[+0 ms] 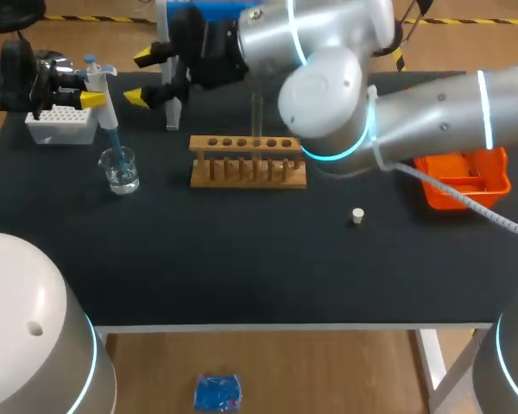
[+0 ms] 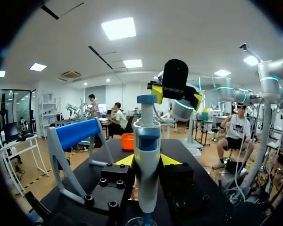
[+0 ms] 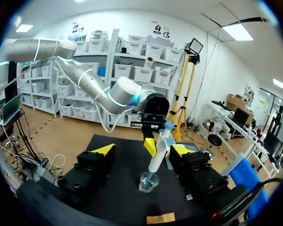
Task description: Invert the test tube, pick up the pipette, mount the tip to pipette, aspirate from beaker and dispense into the tube, eject the tip, return the pipette, and cap with the stopper.
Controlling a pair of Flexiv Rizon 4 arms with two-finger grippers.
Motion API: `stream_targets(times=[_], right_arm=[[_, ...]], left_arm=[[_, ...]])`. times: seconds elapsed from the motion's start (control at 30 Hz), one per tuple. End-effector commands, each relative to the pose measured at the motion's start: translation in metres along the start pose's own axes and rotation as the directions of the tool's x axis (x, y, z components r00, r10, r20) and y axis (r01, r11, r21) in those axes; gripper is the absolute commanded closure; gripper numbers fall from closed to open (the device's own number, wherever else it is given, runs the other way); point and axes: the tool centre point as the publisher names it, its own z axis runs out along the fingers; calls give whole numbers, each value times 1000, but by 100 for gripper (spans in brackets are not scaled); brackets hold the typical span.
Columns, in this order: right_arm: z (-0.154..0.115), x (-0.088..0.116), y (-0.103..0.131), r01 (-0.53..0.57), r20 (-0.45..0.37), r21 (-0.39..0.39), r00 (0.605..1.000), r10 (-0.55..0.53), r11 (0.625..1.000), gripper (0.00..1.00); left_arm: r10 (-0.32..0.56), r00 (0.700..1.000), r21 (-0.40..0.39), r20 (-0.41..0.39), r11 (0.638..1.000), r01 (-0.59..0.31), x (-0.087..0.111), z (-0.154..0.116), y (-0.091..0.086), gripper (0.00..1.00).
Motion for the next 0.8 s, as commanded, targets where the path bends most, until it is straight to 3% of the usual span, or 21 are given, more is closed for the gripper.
stream_targets(times=[0.03,0.8], right_arm=[[17,-15,10,-20,-80,46,996,23,999,100],[31,-39,27,-171,21,39,985,171,984,100]], left_arm=[[1,1000,1,-3,1000,-1,-1,-1,1,100],[1,1000,1,-3,1000,-1,-1,-1,1,100]])
